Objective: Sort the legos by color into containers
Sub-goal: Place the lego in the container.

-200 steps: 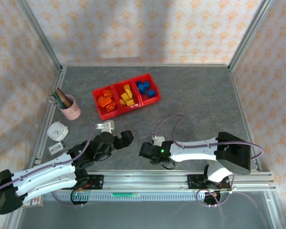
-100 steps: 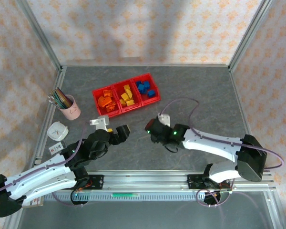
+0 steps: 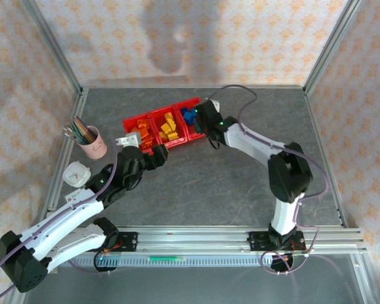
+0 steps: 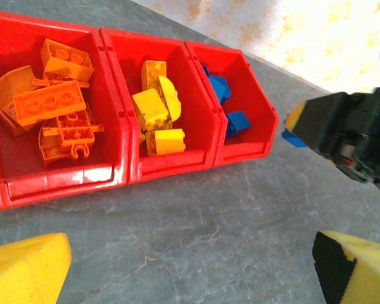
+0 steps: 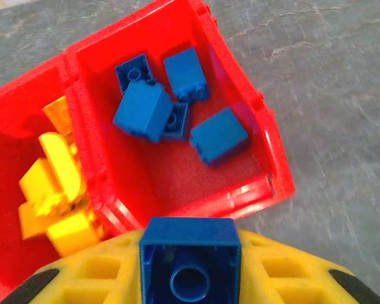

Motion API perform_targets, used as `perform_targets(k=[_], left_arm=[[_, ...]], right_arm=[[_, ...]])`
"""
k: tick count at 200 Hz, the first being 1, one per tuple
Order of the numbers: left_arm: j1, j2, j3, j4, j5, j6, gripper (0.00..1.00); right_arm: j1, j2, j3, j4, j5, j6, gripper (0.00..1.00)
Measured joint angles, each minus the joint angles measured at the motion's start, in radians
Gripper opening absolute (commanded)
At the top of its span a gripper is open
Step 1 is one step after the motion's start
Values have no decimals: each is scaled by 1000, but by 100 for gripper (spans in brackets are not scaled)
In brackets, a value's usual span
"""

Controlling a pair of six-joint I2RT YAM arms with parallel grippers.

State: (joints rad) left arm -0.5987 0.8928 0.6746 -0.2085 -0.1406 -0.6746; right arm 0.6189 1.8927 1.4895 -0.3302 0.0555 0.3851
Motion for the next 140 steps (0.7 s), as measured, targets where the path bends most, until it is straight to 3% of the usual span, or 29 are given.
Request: perform_targets(k=[21,65,102,140], left_arm=[[41,22,0,34,30,4,99],[104,33,0,73,81,8,99],[111,34,0,82,93,15,99],[131,29,-2,98,100,22,99]], right_arm=[[-28,124,114,12,-7,-42,37],[-47,302,318,-15,-28,-104,61],[-47,256,290,-18,-32,-127,68],[-51,45,108,13,-31,-125,81]])
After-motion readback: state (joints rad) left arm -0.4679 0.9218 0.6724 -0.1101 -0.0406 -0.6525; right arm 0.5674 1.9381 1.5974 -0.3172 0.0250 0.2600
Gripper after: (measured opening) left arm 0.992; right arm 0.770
